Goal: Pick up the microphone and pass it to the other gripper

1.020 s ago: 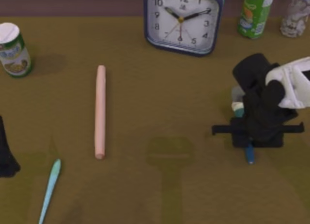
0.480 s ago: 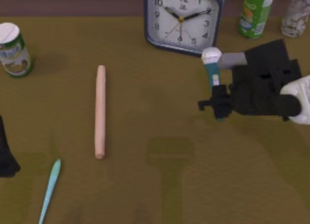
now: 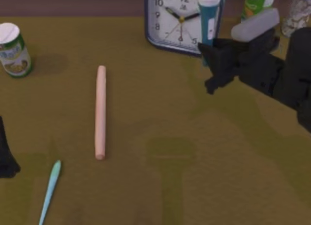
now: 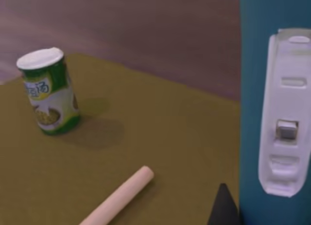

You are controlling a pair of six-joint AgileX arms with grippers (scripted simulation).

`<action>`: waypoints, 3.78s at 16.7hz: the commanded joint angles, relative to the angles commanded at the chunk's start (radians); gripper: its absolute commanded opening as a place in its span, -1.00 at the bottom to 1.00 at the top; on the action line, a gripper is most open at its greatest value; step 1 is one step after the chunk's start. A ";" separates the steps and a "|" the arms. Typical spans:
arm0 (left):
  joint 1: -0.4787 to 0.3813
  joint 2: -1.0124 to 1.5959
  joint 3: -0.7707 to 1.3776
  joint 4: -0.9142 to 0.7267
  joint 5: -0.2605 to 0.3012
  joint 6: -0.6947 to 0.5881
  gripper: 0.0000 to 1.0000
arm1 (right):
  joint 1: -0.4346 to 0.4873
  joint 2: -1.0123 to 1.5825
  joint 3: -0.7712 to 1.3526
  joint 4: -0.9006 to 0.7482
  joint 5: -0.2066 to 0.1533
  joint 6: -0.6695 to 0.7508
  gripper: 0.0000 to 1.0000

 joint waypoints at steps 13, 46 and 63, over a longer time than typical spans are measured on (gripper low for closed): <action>0.000 0.000 0.000 0.000 0.000 0.000 1.00 | 0.060 -0.065 -0.031 0.174 0.010 -0.050 -1.00; -0.234 0.943 0.582 0.350 0.580 0.086 1.00 | 0.213 -0.058 -0.018 0.258 0.159 -0.041 -1.00; -0.375 1.353 0.838 0.473 0.704 0.106 1.00 | 0.213 -0.058 -0.018 0.258 0.159 -0.041 -1.00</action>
